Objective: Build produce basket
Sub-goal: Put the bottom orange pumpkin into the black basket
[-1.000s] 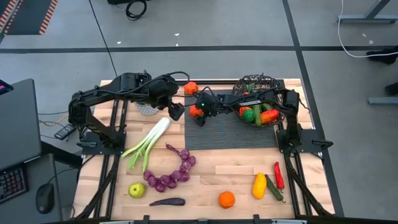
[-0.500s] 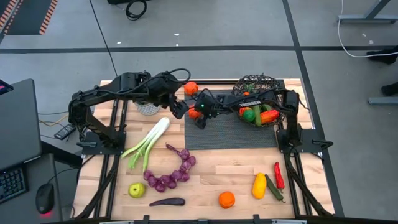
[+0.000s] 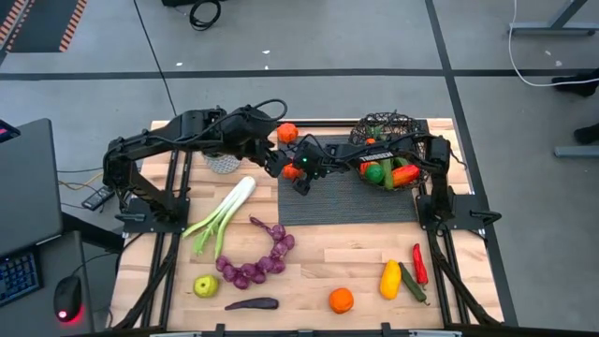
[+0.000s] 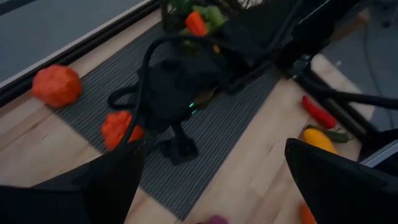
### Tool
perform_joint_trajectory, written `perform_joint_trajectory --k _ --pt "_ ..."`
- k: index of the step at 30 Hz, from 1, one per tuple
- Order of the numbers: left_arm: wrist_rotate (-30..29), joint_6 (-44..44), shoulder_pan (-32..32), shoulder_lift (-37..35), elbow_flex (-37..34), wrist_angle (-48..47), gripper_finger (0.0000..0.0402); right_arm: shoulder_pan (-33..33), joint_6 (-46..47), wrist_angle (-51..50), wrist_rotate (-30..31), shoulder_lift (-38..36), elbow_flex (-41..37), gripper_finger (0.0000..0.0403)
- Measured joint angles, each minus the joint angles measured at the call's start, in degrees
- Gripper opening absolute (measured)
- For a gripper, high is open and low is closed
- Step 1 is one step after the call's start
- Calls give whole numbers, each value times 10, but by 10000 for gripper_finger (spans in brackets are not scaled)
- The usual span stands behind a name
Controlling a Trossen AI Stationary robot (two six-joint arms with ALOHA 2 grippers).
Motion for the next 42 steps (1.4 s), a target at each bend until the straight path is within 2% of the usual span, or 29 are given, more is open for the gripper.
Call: perform_joint_trajectory --k 9,17,29,34,42 --pt "0 -29 -1 0 0 25 391 0 1 0 2 0 0 387" --pt "1 -48 -20 0 0 26 391 -2 0 2 31 0 0 386" --pt "18 -88 -20 0 0 28 391 -4 5 80 46 17 0 386" --pt "17 -102 -20 0 0 27 391 -2 18 98 27 37 3 386" --pt "22 -120 -23 0 0 22 391 1 21 119 56 48 0 385"
